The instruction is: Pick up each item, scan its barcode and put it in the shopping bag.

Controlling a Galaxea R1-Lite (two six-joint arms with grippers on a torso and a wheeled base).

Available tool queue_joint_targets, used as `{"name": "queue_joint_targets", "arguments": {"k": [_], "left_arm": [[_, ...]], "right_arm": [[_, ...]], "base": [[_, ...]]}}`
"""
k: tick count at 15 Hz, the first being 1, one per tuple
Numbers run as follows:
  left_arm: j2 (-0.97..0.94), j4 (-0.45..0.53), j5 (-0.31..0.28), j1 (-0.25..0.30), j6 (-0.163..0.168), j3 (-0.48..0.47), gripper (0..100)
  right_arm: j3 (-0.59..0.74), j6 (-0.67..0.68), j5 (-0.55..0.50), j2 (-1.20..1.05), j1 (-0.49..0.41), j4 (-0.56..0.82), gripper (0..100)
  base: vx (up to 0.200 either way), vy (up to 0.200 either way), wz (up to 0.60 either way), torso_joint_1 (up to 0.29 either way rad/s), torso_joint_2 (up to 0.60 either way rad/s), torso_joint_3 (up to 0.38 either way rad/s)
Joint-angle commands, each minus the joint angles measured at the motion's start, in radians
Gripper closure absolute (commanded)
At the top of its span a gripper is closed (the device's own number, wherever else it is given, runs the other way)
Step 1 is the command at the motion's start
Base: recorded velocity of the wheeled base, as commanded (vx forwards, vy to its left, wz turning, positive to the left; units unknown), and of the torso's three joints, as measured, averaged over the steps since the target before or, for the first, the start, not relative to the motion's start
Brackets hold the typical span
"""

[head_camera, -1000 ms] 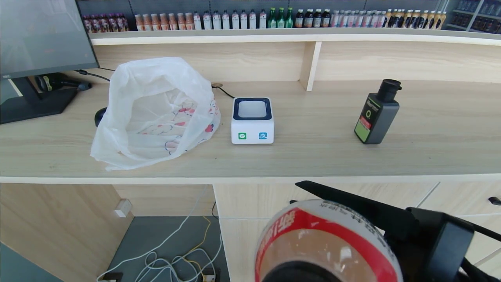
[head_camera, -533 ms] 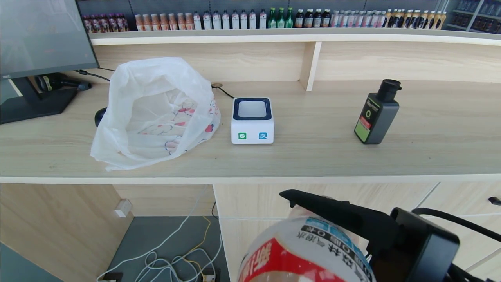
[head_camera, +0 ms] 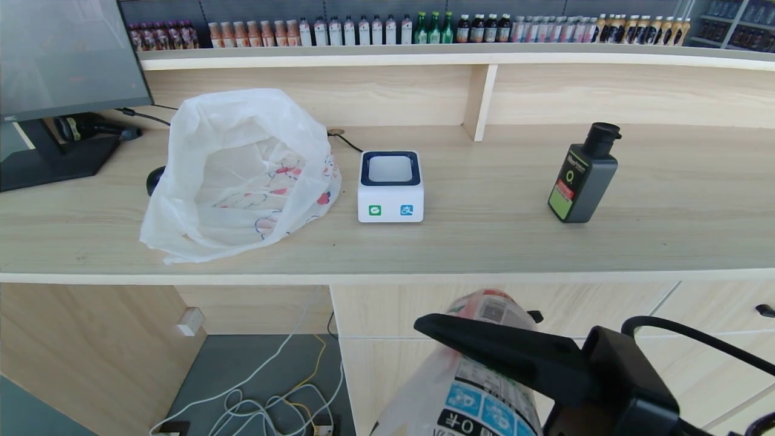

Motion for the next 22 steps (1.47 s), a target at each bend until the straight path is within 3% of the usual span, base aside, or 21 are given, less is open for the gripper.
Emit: {"name": "queue_joint_targets", "arguments": {"k": [1,18,22], "left_arm": [[0.0,0.0,0.0,0.0,0.0,0.0,0],[0.0,0.0,0.0,0.0,0.0,0.0,0],[0.0,0.0,0.0,0.0,0.0,0.0,0]], "right_arm": [[-0.015,-0.074,-0.001,0.001,0.013,0.0,100],[-0.054,-0.49,-0.001,0.013,0.071,-0.052,100],[-0.041,-0.588,-0.001,0.044,0.083,-0.158,100]], "base": [[0.0,0.0,0.0,0.0,0.0,0.0],[0.0,0.0,0.0,0.0,0.0,0.0],[0.0,0.0,0.0,0.0,0.0,0.0]]}}
